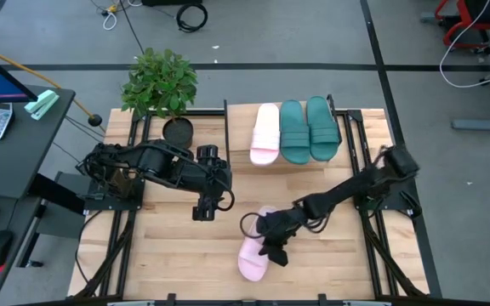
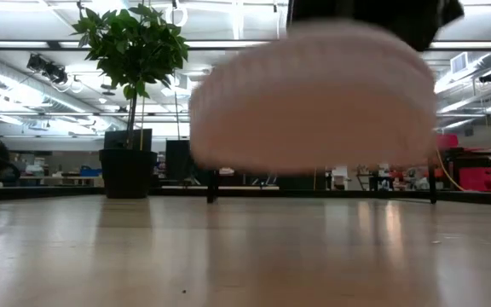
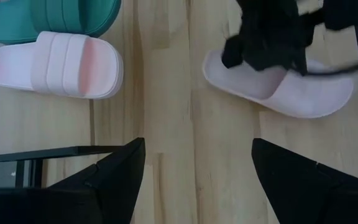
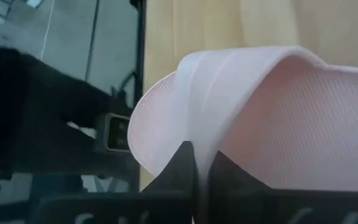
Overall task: Pick and place slides into the shelf
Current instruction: Put the pink slipper on the shelf
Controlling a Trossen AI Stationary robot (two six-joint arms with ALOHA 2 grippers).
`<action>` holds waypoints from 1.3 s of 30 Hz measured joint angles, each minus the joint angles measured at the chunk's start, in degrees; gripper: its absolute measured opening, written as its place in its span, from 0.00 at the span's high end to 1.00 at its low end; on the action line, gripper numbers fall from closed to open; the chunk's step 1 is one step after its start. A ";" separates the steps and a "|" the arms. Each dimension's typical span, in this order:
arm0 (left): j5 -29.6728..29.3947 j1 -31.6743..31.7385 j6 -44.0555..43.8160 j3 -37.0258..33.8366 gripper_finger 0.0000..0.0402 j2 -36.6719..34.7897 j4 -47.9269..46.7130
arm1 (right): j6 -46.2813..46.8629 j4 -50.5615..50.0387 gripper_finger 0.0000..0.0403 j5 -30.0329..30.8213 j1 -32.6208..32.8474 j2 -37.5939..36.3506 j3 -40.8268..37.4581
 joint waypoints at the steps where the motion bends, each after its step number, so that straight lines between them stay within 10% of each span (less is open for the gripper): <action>1: 0.00 0.00 0.00 0.00 0.26 0.00 0.01 | 0.12 -1.23 0.98 0.44 0.11 -1.83 0.01; 10: -0.03 0.01 -0.20 0.00 0.26 0.00 0.04 | -3.60 -9.18 0.98 11.48 0.85 -21.20 0.07; 27: -1.32 3.43 -3.65 0.00 0.26 0.00 14.12 | -16.32 -12.17 0.98 56.36 -2.11 -38.81 0.07; 39: -21.49 5.25 -7.53 0.00 0.26 0.00 23.76 | -26.88 -2.28 0.98 70.46 -2.46 -39.82 0.12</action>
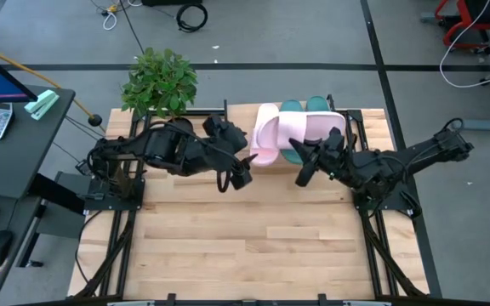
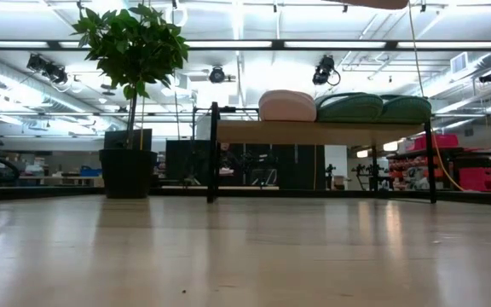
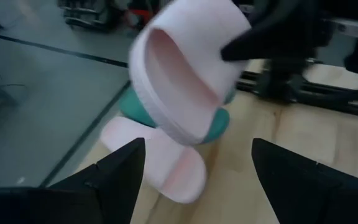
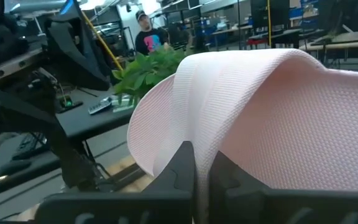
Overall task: Pick and place slides into the shelf
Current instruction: Put the pink slipper on the shelf
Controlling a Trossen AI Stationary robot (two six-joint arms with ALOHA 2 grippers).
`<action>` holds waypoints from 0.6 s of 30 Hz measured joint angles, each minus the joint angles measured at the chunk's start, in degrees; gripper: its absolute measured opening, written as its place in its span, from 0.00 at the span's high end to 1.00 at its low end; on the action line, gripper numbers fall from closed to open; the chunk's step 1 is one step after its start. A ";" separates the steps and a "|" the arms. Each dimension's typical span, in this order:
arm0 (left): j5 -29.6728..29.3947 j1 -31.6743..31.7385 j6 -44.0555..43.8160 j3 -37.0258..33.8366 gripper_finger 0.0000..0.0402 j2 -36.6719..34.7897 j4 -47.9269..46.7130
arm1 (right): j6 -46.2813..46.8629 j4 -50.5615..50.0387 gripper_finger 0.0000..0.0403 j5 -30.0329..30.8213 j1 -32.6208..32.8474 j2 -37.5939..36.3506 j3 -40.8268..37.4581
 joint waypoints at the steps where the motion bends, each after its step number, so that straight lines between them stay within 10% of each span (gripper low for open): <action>1: -0.46 0.02 0.17 0.00 0.26 0.00 -0.02 | -0.28 -0.02 0.98 -0.23 -0.30 0.00 0.00; 18: -0.85 0.26 -0.33 0.00 0.26 0.00 -2.88 | -0.72 -0.23 0.98 -10.27 -9.48 0.00 0.00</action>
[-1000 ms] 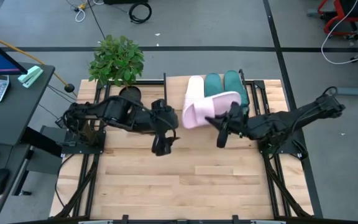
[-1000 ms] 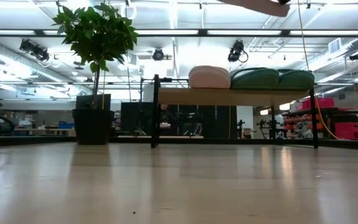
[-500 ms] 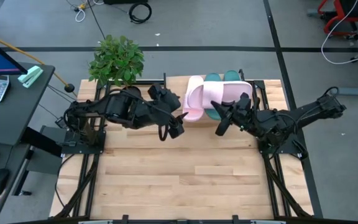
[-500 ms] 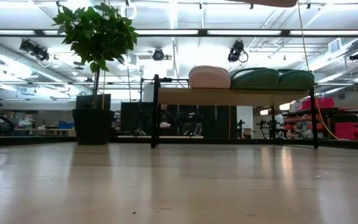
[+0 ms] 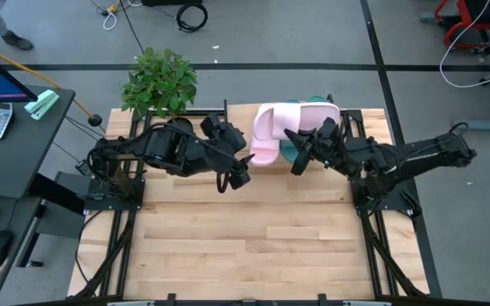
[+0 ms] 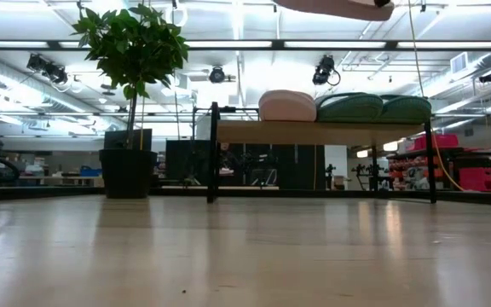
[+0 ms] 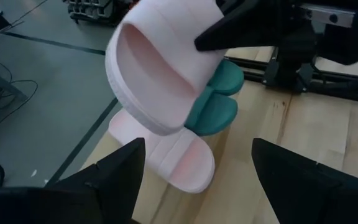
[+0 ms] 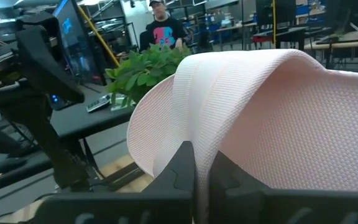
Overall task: Pick and place slides into the shelf
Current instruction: Put the pink slipper on the shelf
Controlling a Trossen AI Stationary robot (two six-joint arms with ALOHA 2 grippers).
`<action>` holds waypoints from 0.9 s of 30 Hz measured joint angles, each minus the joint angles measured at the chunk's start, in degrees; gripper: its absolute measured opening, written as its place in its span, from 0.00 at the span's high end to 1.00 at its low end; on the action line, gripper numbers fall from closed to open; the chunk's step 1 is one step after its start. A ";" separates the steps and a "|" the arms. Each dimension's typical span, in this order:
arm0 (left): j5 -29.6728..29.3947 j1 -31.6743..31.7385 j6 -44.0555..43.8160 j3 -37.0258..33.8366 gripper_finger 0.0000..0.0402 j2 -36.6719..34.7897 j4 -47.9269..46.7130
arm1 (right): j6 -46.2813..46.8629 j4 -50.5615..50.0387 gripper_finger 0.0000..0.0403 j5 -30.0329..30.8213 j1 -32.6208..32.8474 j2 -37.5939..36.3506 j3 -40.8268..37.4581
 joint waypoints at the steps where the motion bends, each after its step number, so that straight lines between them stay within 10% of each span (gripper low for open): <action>1: 0.00 0.00 -0.41 0.00 0.26 0.00 -0.25 | -0.42 -0.05 0.98 -0.76 -0.59 -0.16 0.00; 15: 2.37 -0.46 -2.16 -0.02 0.26 0.00 1.87 | -2.18 -0.68 0.98 -25.57 -16.94 -1.09 0.00; 27: 32.44 -0.67 9.61 -14.23 0.26 0.11 48.45 | -3.23 -3.82 0.98 -40.25 -25.54 -1.09 0.00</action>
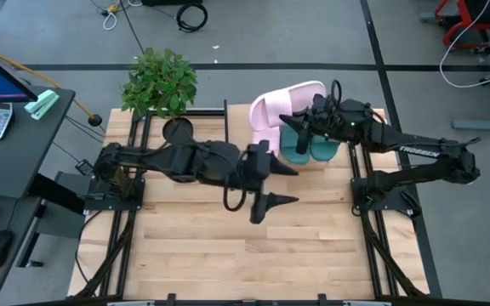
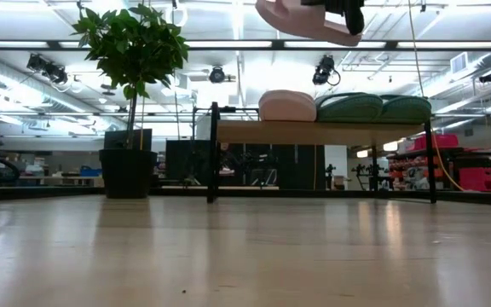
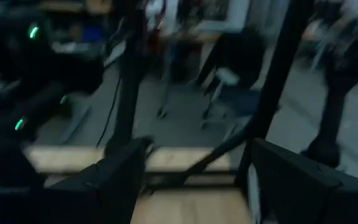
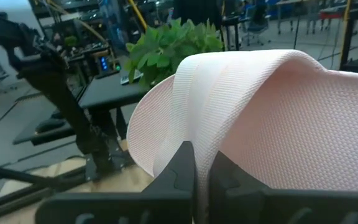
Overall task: Pick and place slides into the shelf
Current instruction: Put the pink slipper on the shelf
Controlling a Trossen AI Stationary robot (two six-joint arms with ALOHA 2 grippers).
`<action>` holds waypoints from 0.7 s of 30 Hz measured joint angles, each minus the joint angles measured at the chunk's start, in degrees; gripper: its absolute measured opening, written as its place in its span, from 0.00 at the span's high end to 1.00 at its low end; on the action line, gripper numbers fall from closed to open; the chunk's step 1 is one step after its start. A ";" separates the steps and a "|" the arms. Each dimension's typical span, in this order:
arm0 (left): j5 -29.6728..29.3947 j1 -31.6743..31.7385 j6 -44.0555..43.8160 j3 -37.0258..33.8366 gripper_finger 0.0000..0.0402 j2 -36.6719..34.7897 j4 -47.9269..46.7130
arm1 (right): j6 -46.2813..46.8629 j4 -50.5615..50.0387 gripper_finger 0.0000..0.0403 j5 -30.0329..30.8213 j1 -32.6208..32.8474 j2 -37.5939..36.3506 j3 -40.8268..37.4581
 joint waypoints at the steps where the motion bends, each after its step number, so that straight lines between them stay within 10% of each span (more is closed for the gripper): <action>1: 0.97 0.43 -0.20 -1.55 0.26 -0.06 3.38 | -0.02 -0.41 0.98 -0.63 -0.14 -0.02 0.00; 21: 3.16 4.40 -3.05 -27.73 0.30 -17.74 14.23 | -0.11 -2.69 0.98 -9.95 -5.39 2.22 0.02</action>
